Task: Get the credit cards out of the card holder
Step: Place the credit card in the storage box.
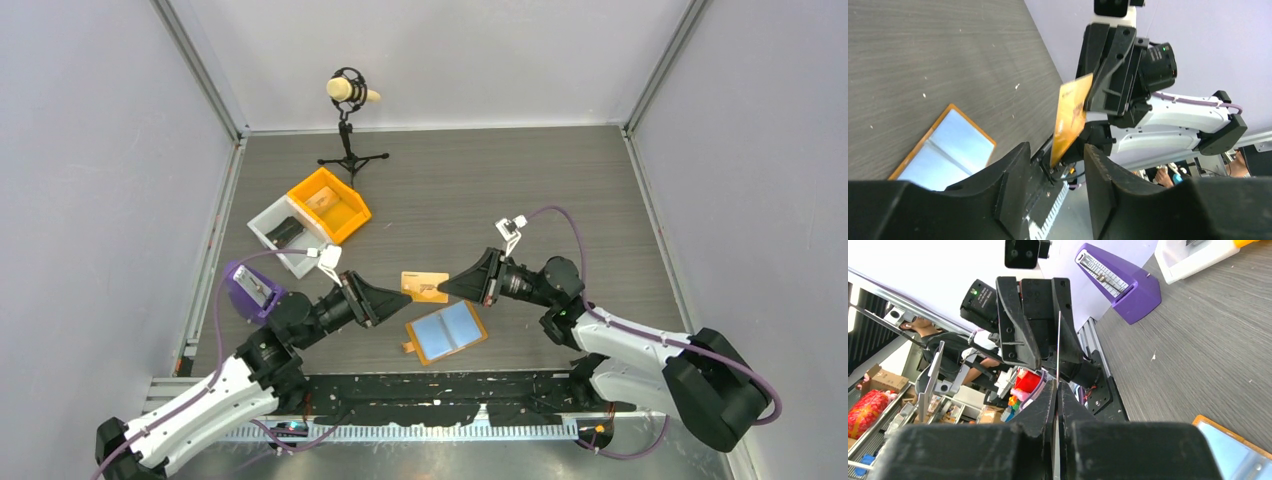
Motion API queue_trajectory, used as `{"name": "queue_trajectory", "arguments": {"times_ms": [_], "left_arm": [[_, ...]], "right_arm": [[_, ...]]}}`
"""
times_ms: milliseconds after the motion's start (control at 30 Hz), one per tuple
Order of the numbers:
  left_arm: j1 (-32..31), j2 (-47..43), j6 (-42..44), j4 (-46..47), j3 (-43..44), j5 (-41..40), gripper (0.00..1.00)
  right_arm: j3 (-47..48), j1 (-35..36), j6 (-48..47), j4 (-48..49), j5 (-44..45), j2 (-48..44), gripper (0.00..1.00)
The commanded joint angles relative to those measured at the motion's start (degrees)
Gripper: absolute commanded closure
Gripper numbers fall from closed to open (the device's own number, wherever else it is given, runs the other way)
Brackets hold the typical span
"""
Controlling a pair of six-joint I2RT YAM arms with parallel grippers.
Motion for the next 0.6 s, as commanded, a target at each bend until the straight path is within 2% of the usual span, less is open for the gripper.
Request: {"name": "queue_trajectory", "arguments": {"times_ms": [0, 133, 333, 433, 567], "left_arm": [[-0.1, -4.3, 1.5, -6.9, 0.1, 2.9, 0.52], [-0.1, -5.4, 3.7, -13.5, 2.7, 3.9, 0.52], [0.0, -2.6, 4.6, -15.3, 5.2, 5.3, 0.53], [0.0, -1.2, 4.3, -13.4, 5.3, 5.8, 0.55], [0.0, 0.4, 2.4, -8.5, 4.6, 7.1, 0.66]], "right_arm": [[2.1, -2.3, 0.6, 2.4, -6.8, -1.3, 0.95], [3.0, -2.5, 0.0, 3.3, -10.6, -0.7, 0.95], [2.8, -2.5, 1.8, 5.8, -14.7, 0.6, 0.95], [2.4, -2.5, 2.2, 5.9, -15.1, 1.0, 0.95], [2.0, -2.5, 2.1, 6.3, -15.3, 2.2, 0.95]]}}
